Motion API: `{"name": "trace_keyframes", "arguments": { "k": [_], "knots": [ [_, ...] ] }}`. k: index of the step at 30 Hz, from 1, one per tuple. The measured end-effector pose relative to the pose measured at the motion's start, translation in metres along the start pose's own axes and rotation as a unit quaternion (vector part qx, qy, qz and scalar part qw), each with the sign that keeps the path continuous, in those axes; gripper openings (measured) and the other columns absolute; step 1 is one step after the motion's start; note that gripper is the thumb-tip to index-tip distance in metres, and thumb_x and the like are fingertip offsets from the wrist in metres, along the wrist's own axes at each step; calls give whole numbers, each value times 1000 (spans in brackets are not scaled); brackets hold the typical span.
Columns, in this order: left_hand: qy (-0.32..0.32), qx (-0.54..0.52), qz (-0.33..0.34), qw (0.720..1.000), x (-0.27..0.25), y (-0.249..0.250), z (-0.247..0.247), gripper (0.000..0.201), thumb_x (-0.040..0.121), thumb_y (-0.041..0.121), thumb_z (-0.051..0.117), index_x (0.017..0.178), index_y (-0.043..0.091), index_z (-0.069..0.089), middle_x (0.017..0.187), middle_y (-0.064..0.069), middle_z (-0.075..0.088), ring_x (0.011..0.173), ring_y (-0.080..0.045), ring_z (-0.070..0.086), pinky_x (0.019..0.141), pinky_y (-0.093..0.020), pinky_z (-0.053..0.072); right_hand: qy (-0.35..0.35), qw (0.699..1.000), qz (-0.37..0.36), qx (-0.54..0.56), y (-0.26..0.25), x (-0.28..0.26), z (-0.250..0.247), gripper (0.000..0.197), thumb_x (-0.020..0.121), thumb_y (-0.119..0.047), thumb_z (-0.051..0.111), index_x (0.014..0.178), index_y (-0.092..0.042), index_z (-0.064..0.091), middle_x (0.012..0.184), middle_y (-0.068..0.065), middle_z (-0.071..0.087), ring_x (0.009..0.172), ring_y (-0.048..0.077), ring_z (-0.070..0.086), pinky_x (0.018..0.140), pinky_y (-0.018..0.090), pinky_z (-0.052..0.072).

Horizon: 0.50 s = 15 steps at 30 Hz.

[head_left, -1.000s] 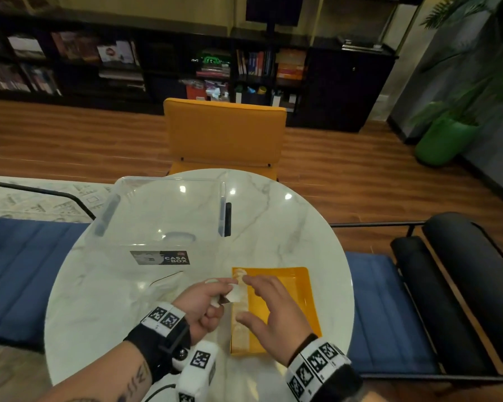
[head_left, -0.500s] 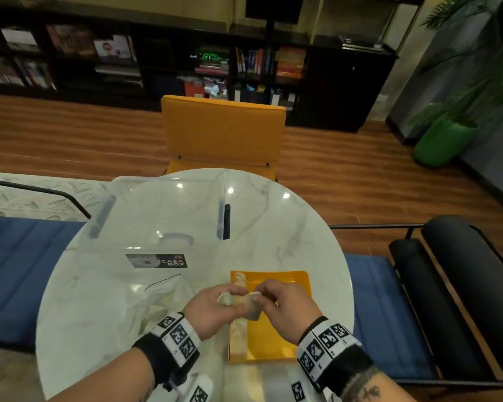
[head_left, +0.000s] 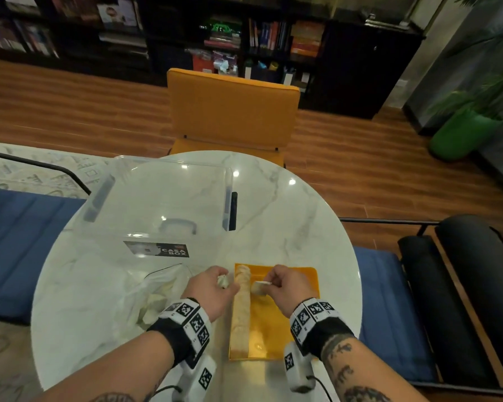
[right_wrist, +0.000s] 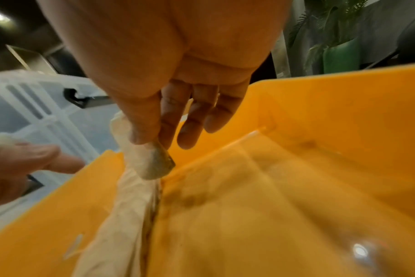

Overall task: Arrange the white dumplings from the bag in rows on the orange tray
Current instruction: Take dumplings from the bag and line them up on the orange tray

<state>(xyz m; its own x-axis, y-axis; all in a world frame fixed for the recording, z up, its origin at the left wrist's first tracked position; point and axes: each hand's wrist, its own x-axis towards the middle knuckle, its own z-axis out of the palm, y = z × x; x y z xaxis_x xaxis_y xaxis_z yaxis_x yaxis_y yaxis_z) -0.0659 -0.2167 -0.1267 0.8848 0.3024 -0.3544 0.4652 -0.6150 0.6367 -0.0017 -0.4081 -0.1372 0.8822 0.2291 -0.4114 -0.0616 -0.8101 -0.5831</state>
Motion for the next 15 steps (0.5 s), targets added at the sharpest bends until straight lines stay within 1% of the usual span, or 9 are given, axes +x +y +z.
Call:
{"name": "trace_keyframes", "arguments": {
  "k": [2, 4, 5, 7, 9, 10, 13, 15],
  "knots": [
    [-19, 27, -6, 999, 4, -1, 6, 48, 82, 49, 67, 125, 28, 58, 123, -1, 65, 110, -18, 62, 87, -23, 46, 0, 1000, 24, -3, -2, 8, 4, 9, 85, -29, 69, 81, -32, 61, 82, -11, 65, 75, 8, 61, 62, 22, 47],
    [-36, 41, -6, 998, 6, -3, 10, 47, 82, 48, 67, 124, 30, 58, 121, 1, 66, 108, -16, 62, 86, -22, 46, 3, 999, 45, -4, -5, 13, 6, 4, 85, -28, 69, 85, -29, 65, 87, -11, 67, 77, 7, 60, 61, 20, 43],
    [-38, 45, -2, 998, 7, -4, 11, 45, 83, 48, 66, 123, 30, 59, 120, 2, 67, 107, -16, 62, 87, -22, 47, 9, 998, 59, 1, -7, 15, 7, 3, 84, -27, 70, 86, -29, 67, 89, -10, 68, 78, 8, 60, 61, 20, 43],
    [-39, 45, 0, 998, 8, -5, 13, 42, 83, 48, 65, 121, 31, 61, 117, 4, 68, 105, -14, 63, 90, -23, 49, 26, 996, 82, 17, -8, 19, 10, 4, 83, -25, 72, 87, -27, 70, 89, -8, 69, 79, 9, 61, 64, 21, 46],
    [-40, 43, 0, 998, 8, -6, 13, 41, 83, 49, 65, 121, 33, 61, 117, 5, 68, 106, -14, 63, 91, -24, 49, 41, 994, 100, 33, -7, 20, 15, 7, 83, -23, 72, 88, -27, 70, 87, -7, 69, 77, 8, 62, 67, 23, 51],
    [-41, 43, -1, 998, 8, -7, 13, 41, 83, 48, 65, 121, 33, 61, 118, 5, 68, 107, -14, 62, 92, -24, 48, 48, 992, 109, 45, -7, 20, 17, 10, 82, -24, 74, 89, -27, 68, 86, -7, 69, 76, 8, 62, 66, 23, 51],
    [-42, 40, 2, 998, 8, -7, 13, 43, 84, 48, 65, 123, 32, 61, 120, 5, 67, 109, -14, 61, 94, -24, 48, 65, 984, 141, 89, -3, 19, 21, 23, 75, -31, 80, 88, -26, 62, 85, -8, 67, 73, 7, 61, 58, 22, 45],
    [-45, 39, 0, 998, 8, -7, 13, 43, 84, 48, 65, 124, 32, 60, 120, 5, 67, 109, -14, 62, 93, -24, 48, 52, 981, 161, 96, -1, 18, 22, 29, 74, -37, 81, 88, -26, 58, 89, -8, 66, 74, 8, 60, 57, 21, 43]
  ]
}}
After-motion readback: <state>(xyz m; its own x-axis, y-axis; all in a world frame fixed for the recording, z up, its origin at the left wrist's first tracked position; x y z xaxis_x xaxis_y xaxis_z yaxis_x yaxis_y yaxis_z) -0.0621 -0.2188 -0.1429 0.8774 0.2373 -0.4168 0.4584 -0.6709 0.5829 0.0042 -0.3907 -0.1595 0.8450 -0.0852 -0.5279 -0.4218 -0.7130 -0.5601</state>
